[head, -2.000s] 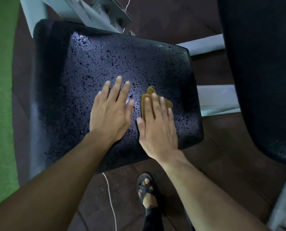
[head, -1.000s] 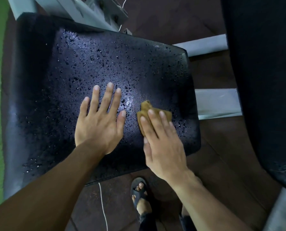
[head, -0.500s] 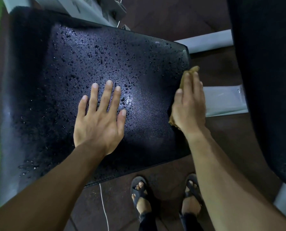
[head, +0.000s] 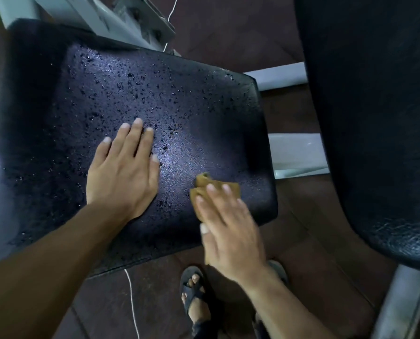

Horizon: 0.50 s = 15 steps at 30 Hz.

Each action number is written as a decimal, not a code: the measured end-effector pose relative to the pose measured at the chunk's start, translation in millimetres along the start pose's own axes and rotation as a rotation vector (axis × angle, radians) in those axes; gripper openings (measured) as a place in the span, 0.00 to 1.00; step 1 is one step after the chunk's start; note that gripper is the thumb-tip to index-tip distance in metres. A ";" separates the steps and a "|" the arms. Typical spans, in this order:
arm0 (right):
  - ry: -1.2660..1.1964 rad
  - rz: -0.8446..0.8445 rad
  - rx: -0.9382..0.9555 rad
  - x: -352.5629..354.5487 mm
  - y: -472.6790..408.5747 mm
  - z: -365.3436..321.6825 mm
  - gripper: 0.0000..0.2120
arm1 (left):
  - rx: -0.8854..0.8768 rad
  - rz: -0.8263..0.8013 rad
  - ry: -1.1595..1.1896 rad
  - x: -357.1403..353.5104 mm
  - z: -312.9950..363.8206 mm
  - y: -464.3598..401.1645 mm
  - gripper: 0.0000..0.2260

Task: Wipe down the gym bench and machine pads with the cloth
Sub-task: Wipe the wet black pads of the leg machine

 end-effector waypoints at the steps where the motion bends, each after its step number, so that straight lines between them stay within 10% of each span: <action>1: 0.010 0.016 -0.041 0.6 0.3 12.5 0.24 | -0.015 -0.013 -0.029 3.2 -5.0 -6.0 0.26; 10: -0.053 0.049 -0.453 12.1 -92.7 70.8 0.26 | 0.012 -0.010 -0.078 7.0 -46.8 -30.1 0.27; 15: -0.041 -0.008 -0.374 15.0 -145.6 33.4 0.29 | 0.011 0.001 -0.080 6.8 -46.7 -32.8 0.27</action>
Point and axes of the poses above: each hand's wrist, its own y-axis away from the middle knuckle, its own x-axis out of the back of the hand, z = x × y, the point moved 2 cm from there along -y, towards the middle knuckle, and after that the axes turned 7 degrees about y, right-handed, at the moved point
